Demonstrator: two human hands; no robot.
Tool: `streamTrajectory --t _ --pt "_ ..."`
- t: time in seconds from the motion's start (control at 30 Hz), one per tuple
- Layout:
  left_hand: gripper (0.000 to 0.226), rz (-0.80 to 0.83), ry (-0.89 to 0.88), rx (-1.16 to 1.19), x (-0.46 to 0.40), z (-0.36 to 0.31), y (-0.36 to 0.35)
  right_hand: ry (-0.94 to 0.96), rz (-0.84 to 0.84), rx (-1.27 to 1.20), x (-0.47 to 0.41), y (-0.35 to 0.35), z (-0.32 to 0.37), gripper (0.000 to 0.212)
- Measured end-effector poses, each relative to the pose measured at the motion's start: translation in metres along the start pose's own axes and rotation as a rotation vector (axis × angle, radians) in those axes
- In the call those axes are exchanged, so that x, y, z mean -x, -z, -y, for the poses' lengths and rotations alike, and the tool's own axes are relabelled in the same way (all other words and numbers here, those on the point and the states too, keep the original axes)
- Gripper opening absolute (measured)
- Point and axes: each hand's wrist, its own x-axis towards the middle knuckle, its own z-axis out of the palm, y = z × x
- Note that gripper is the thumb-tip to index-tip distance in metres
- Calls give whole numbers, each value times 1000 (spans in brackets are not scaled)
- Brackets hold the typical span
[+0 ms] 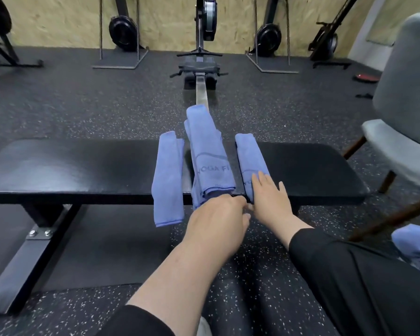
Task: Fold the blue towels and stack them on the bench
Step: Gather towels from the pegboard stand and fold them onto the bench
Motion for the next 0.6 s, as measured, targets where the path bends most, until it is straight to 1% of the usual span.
streamTrajectory --t 0.07,0.1,0.17,0.2,0.3,0.33,0.4,0.47,0.53,0.57,0.6 --pt "30 -1 -3 4 -1 -2 1 31 -58 25 1 -1 -4 68" --pt "30 -3 -6 1 -1 -4 1 42 -81 -7 1 2 -5 52" --pt "29 3 -1 -4 -3 -9 1 -30 -120 -174 5 19 -9 13" --pt "29 3 5 1 -3 -13 2 -71 -122 -247 8 32 -13 3" --pt "29 -21 0 47 -4 -25 5 -88 -169 -389 27 77 -35 8" --pt "32 -37 -12 73 -5 -30 5 -87 -175 -444 38 97 -45 13" --pt "45 -75 -31 165 -8 -39 5 -81 -153 -557 67 137 -62 23" --pt "63 -107 -75 291 -11 -51 5 -58 -106 -621 102 173 -76 29" --pt "76 -48 -116 387 -10 -69 3 -25 -71 -706 139 203 -86 32" --pt "73 -2 -130 437 -9 -78 0 -13 -55 -756 157 215 -90 34" --pt "59 37 -154 496 -8 -87 -3 -9 -39 -795 174 223 -95 35"
